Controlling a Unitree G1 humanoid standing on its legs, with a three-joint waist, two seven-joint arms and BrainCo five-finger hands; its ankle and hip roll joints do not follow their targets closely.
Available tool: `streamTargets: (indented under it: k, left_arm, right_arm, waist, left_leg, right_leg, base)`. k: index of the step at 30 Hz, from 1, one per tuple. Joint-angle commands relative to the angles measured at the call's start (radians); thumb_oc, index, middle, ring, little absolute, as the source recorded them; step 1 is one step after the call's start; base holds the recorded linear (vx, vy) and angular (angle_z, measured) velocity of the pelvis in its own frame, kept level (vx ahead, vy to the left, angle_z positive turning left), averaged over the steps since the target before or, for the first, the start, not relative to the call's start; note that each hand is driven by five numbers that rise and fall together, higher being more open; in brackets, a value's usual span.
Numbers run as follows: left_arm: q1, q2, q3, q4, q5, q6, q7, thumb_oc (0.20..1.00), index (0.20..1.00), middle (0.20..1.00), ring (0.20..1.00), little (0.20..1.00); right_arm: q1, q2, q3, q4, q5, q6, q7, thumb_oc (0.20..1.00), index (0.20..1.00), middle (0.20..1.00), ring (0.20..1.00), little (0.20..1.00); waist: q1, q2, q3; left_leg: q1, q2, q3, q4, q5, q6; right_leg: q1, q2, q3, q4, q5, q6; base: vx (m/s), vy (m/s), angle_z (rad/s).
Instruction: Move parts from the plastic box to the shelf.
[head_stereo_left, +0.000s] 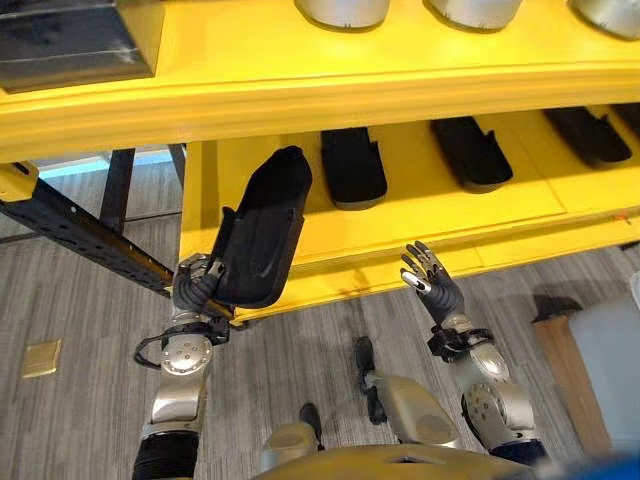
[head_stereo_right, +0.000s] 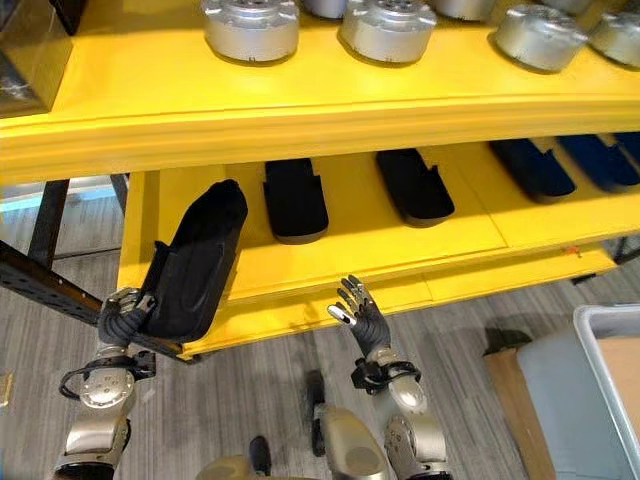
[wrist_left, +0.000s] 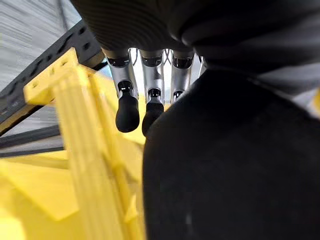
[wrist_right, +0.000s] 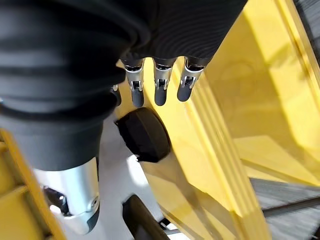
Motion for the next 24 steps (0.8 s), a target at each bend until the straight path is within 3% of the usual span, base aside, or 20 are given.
streamTargets:
  k: [1, 3, 5, 6, 7, 8, 10, 11, 13, 14, 16, 18, 20, 24]
  left_arm:
    - [-0.048, 0.044, 0.017, -0.122, -0.022, -0.079, -0.028, 0.200, 0.200, 0.200, 0.200, 0.200]
    - [-0.049, 0.043, 0.016, -0.122, -0.022, -0.079, -0.028, 0.200, 0.200, 0.200, 0.200, 0.200]
    - [-0.057, 0.034, -0.001, -0.113, -0.022, -0.075, -0.039, 0.200, 0.200, 0.200, 0.200, 0.200]
    - [-0.060, 0.031, 0.000, -0.121, -0.024, -0.072, -0.041, 0.200, 0.200, 0.200, 0.200, 0.200]
    - [-0.062, 0.022, -0.001, -0.129, -0.026, -0.070, -0.042, 0.200, 0.200, 0.200, 0.200, 0.200]
    - [-0.062, 0.022, -0.001, -0.130, -0.026, -0.070, -0.042, 0.200, 0.200, 0.200, 0.200, 0.200]
    - [-0.078, 0.020, -0.009, -0.136, -0.027, -0.066, -0.041, 0.200, 0.200, 0.200, 0.200, 0.200]
    - [-0.086, 0.025, -0.001, -0.139, -0.027, -0.068, -0.041, 0.200, 0.200, 0.200, 0.200, 0.200]
    - [-0.083, 0.030, 0.006, -0.141, -0.026, -0.068, -0.042, 0.200, 0.200, 0.200, 0.200, 0.200]
    - [-0.069, 0.032, 0.018, -0.143, -0.024, -0.067, -0.044, 0.200, 0.200, 0.200, 0.200, 0.200]
    - [-0.056, 0.035, 0.041, -0.150, -0.015, -0.067, -0.043, 0.200, 0.200, 0.200, 0.200, 0.200]
    - [-0.032, 0.028, 0.052, -0.151, -0.018, -0.073, -0.045, 0.200, 0.200, 0.200, 0.200, 0.200]
    - [-0.030, 0.029, 0.046, -0.150, -0.016, -0.076, -0.044, 0.200, 0.200, 0.200, 0.200, 0.200]
    - [-0.047, 0.067, 0.008, -0.124, -0.011, -0.084, -0.050, 0.200, 0.200, 0.200, 0.200, 0.200]
  right_arm:
    - [-0.044, -0.017, -0.073, -0.101, 0.014, -0.068, -0.009, 1.000, 1.000, 1.000, 1.000, 1.000]
    - [-0.044, -0.017, -0.074, -0.101, 0.014, -0.068, -0.009, 1.000, 1.000, 1.000, 1.000, 1.000]
    - [-0.032, -0.008, -0.104, -0.099, 0.013, -0.065, -0.021, 1.000, 1.000, 1.000, 1.000, 1.000]
    - [-0.025, -0.003, -0.110, -0.103, 0.013, -0.065, -0.022, 1.000, 1.000, 1.000, 1.000, 1.000]
    - [-0.025, -0.009, -0.101, -0.100, 0.013, -0.065, -0.024, 1.000, 1.000, 1.000, 1.000, 1.000]
    - [-0.026, -0.009, -0.101, -0.100, 0.013, -0.065, -0.024, 1.000, 1.000, 1.000, 1.000, 1.000]
    - [-0.037, -0.019, -0.094, -0.104, 0.007, -0.065, -0.028, 1.000, 1.000, 1.000, 1.000, 1.000]
    - [-0.047, -0.019, -0.096, -0.102, 0.003, -0.065, -0.037, 1.000, 1.000, 1.000, 1.000, 1.000]
    - [-0.050, -0.015, -0.103, -0.098, 0.003, -0.062, -0.038, 1.000, 1.000, 1.000, 1.000, 1.000]
    - [-0.045, -0.014, -0.116, -0.092, -0.001, -0.060, -0.039, 1.000, 1.000, 1.000, 1.000, 1.000]
    - [-0.048, -0.009, -0.116, -0.085, -0.006, -0.059, -0.041, 1.000, 1.000, 1.000, 1.000, 1.000]
    - [-0.034, 0.012, -0.107, -0.074, -0.001, -0.054, -0.024, 1.000, 1.000, 1.000, 1.000, 1.000]
    - [-0.028, 0.013, -0.111, -0.075, -0.005, -0.055, -0.024, 1.000, 1.000, 1.000, 1.000, 1.000]
    - [-0.019, 0.045, -0.108, -0.063, 0.007, -0.050, -0.010, 1.000, 1.000, 1.000, 1.000, 1.000]
  waist:
    - [-0.016, 0.039, -0.021]
    - [-0.017, 0.040, -0.019]
    - [-0.032, 0.053, -0.018]
    - [-0.030, 0.043, -0.009]
    - [-0.014, 0.017, 0.015]
    - [-0.016, 0.017, 0.016]
    - [0.016, -0.017, 0.069]
    - [0.024, -0.016, 0.092]
    - [0.031, -0.016, 0.094]
    - [0.037, -0.017, 0.080]
    - [0.050, -0.003, 0.054]
    - [0.052, 0.013, 0.018]
    - [0.044, 0.016, 0.008]
    - [0.044, 0.021, -0.005]
  left_leg:
    - [0.026, 0.072, 0.005, -0.054, 0.132, -0.014]
    - [0.028, 0.073, 0.004, -0.054, 0.131, -0.014]
    - [0.063, 0.096, 0.010, -0.045, 0.164, -0.015]
    - [0.041, 0.105, 0.003, 0.055, 0.173, -0.017]
    - [-0.018, 0.086, -0.018, 0.214, 0.170, -0.020]
    - [-0.024, 0.087, -0.021, 0.225, 0.165, -0.019]
    - [-0.103, 0.047, -0.032, 0.385, 0.142, -0.026]
    - [-0.132, 0.079, -0.027, 0.332, 0.103, -0.015]
    - [-0.128, 0.100, -0.020, 0.259, 0.095, -0.007]
    - [-0.140, 0.151, -0.021, 0.104, 0.109, -0.003]
    - [-0.152, 0.181, -0.065, -0.015, 0.167, -0.008]
    - [-0.103, 0.206, -0.018, -0.041, 0.188, -0.034]
    - [-0.096, 0.210, 0.008, -0.054, 0.185, -0.040]
    - [-0.061, 0.161, 0.036, -0.054, 0.177, -0.050]
  right_leg:
    - [0.052, 0.031, -0.067, -0.041, -0.021, 0.021]
    - [0.054, 0.031, -0.067, -0.041, -0.021, 0.021]
    - [0.087, 0.031, -0.087, -0.045, -0.026, 0.021]
    - [0.105, 0.023, -0.086, -0.035, -0.023, 0.020]
    - [0.133, 0.001, -0.090, -0.041, -0.020, 0.012]
    - [0.133, 0.001, -0.092, -0.041, -0.019, 0.012]
    - [0.160, -0.032, -0.096, -0.041, -0.009, 0.009]
    - [0.184, -0.033, -0.089, -0.055, -0.026, 0.008]
    - [0.195, -0.033, -0.080, -0.069, -0.029, 0.010]
    - [0.206, -0.039, -0.070, -0.086, -0.030, 0.017]
    - [0.216, -0.035, -0.042, -0.089, -0.033, 0.017]
    - [0.222, -0.039, -0.020, -0.085, -0.034, 0.010]
    - [0.224, -0.048, -0.027, -0.089, -0.033, 0.006]
    - [0.224, -0.102, -0.042, -0.092, -0.034, 0.005]
  base:
    - [0.12, -0.101, 0.51]
    - [0.11, -0.079, 0.29]
    - [0.19, -0.145, 0.19]
    - [0.10, -0.198, 0.40]
    - [0.10, -0.197, 0.37]
    - [0.00, -0.179, 0.20]
    - [-0.03, -0.134, -0.04]
    - [0.02, -0.080, 0.00]
    - [0.12, 0.012, 0.06]
    - [0.22, 0.082, 0.14]
    - [0.19, 0.136, 0.03]
    - [0.20, 0.240, -0.49]
    - [0.12, 0.195, -0.68]
    - [0.11, 0.284, -0.15]
